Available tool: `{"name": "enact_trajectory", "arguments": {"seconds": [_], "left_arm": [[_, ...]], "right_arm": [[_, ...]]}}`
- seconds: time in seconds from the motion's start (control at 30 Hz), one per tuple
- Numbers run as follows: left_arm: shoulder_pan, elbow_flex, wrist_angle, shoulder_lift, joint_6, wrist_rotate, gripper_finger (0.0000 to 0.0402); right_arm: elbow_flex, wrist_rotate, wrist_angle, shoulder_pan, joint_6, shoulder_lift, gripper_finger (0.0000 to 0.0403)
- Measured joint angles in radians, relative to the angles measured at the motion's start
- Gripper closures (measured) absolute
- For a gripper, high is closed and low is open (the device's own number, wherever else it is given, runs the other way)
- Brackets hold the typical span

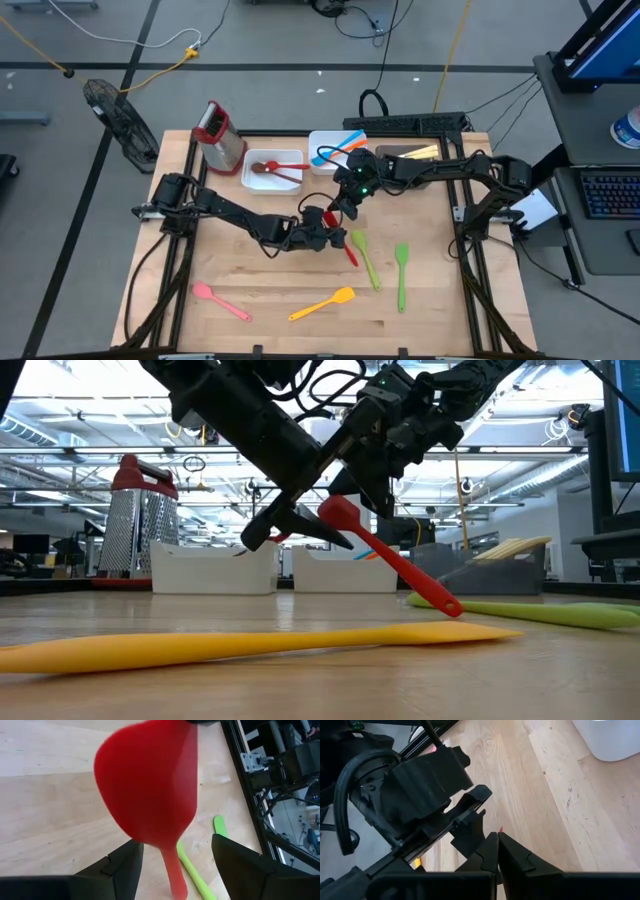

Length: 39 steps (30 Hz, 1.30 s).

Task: Pick & Place Kitchen Items
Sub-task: Put the red spatula into the right white bin

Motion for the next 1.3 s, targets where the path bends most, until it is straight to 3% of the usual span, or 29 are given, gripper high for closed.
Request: {"name": "enact_trajectory", "arguments": {"seconds": [0.2,0.57,1.3], "left_arm": [[0.008,0.0,-0.001,0.0,-0.013,-0.007,0.0187],[0.026,0.001,0.026,0.0,0.039,-0.009,0.0383],[0.005,0.001,0.036,0.0,0.071,-0.018,0.04]], "right_arm": [[0.0,-0.026,0.017,0.003,0.015,0.0,0.0403],[0.0,-0.045,0.069,0.02,0.044,0.0,0.0403],[0.0,-0.046,0.072,0.016,0.02,-0.014,0.0403]]}}
